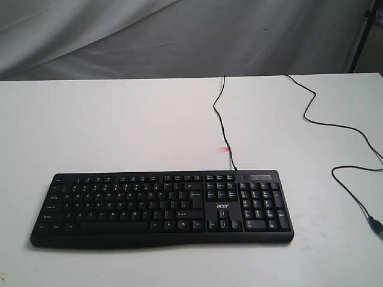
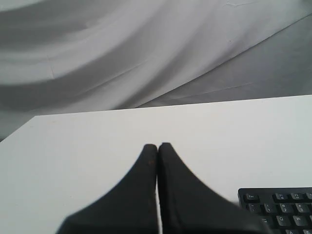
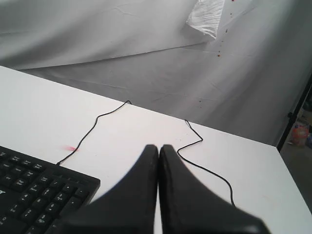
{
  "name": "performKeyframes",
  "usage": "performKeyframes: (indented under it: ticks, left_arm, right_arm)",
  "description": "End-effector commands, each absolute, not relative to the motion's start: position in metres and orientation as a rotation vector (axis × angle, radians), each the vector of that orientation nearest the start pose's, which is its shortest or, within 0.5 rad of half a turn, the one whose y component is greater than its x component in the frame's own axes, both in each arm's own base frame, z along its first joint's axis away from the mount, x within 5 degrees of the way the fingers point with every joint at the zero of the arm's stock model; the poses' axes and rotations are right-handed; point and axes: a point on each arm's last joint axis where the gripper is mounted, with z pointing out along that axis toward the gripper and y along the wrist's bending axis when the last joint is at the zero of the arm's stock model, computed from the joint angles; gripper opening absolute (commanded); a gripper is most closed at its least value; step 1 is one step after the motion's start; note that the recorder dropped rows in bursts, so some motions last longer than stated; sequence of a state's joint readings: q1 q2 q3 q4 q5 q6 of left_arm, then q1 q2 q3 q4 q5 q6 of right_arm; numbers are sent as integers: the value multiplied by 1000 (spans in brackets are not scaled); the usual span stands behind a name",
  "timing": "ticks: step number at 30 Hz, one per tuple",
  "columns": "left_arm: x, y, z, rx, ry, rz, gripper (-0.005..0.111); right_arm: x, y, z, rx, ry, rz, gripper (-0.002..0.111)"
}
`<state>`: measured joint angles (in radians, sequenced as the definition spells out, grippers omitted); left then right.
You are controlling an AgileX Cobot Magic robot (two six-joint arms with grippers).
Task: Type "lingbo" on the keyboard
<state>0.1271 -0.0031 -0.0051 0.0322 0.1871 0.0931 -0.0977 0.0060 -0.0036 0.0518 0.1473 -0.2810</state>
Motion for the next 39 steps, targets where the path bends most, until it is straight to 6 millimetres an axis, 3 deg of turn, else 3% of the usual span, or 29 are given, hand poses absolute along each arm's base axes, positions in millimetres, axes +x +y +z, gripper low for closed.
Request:
performKeyframes:
  ticks: [1, 19, 22, 24, 25, 28, 35, 39]
  left_arm:
    - [56, 7, 197, -6, 1670, 190, 1]
    - [56, 7, 197, -6, 1670, 190, 1]
    - [56, 7, 197, -6, 1670, 190, 1]
    - [56, 7, 197, -6, 1670, 190, 1]
    - [56, 7, 197, -6, 1670, 190, 1]
    - [56, 7, 197, -6, 1670, 190, 1]
    - [56, 7, 197, -6, 1670, 190, 1]
    - [56, 7, 197, -6, 1670, 190, 1]
  right_arm:
    - [56, -5, 201, -99, 1621, -243, 0]
    - [56, -5, 198, -102, 1654, -238, 0]
    - [48, -3, 222, -118, 1722, -223, 0]
    - [36, -1, 263, -127, 1709, -219, 0]
    - [36, -1, 273, -127, 1704, -220, 0]
    - [50, 1, 305, -159, 1787, -154, 0]
    - [100, 16, 319, -353, 1981, -8, 0]
    - [134, 41, 326, -495, 2024, 97, 0]
